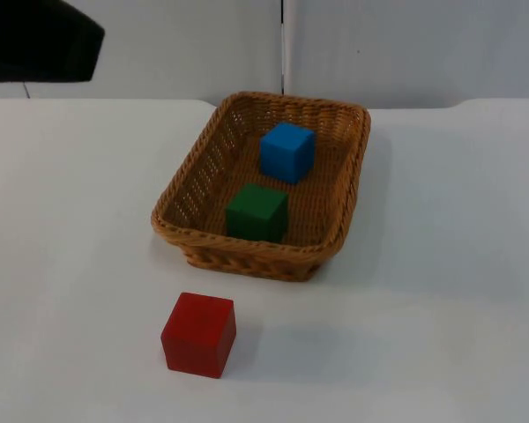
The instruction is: Pick up one cube with each hand and place exactly two cubes into the same basket, leaving the remaining cube outside.
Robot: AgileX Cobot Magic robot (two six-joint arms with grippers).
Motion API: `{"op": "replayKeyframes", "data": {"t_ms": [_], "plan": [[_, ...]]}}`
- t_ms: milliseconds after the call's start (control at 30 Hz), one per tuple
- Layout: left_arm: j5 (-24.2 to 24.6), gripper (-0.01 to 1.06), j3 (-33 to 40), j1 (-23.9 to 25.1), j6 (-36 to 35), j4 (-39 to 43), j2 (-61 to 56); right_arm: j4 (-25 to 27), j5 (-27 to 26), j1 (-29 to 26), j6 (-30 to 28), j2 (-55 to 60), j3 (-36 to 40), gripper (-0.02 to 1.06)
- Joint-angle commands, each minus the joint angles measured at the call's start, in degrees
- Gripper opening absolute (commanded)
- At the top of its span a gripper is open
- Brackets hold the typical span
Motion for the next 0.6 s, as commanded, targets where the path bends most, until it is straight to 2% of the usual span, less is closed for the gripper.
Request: {"op": "replayKeyframes", "data": {"t_ms": [0,133,367,567], "plan": [[2.2,0.92,0.2,-0.2,-0.1,0.7,-2.1,0.0,1.6,0.2,-0.3,-4.4,1.6,0.76],[5.4,0.92,0.2,-0.2,-0.1,1.8,-6.1,-0.1,4.7,0.2,1.1,-11.8,3.3,0.76],[10.9,0.92,0.2,-0.2,-1.0,4.1,-10.5,-0.3,7.9,0.2,1.1,-17.7,3.3,0.76],[15.6,0.92,0.2,-0.2,-6.6,9.5,-16.7,-0.3,13.5,0.2,2.0,-22.5,3.3,0.76]]}}
